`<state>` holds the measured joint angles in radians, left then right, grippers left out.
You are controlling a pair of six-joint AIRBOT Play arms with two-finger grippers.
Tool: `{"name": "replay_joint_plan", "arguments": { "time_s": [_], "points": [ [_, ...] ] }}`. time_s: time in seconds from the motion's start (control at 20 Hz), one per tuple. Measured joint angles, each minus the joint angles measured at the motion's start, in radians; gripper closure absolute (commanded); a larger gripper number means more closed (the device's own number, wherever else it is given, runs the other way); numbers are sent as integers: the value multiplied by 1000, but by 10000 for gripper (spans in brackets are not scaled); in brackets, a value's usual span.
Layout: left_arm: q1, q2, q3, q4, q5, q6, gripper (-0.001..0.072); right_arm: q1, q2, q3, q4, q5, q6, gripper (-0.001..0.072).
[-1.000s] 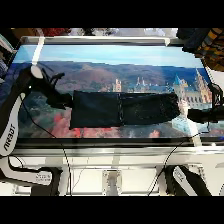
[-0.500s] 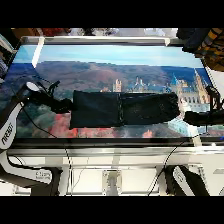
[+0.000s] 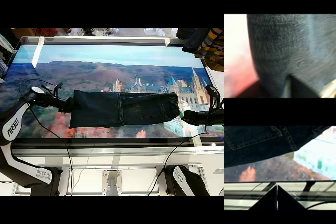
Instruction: Fold the clothes and pants, and hang the long-sleeved shirts on hangers.
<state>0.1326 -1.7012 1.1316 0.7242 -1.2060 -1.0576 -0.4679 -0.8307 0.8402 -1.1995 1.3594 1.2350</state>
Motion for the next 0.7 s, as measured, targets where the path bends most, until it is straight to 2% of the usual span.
{"name": "replay_joint_plan", "arguments": {
  "time_s": [0.15,0.25,0.55,0.7],
  "points": [
    [-12,8,16,-8,-26,18,679,0,0,0,0,-15,0,682],
    [1,44,50,6,-78,1,679,0,0,0,-4,-19,0,682],
    [87,252,287,312,-321,-225,679,0,0,0,-14,-37,0,682],
    [97,352,420,420,-423,-291,679,0,0,0,-15,-42,0,681]
  ]
}}
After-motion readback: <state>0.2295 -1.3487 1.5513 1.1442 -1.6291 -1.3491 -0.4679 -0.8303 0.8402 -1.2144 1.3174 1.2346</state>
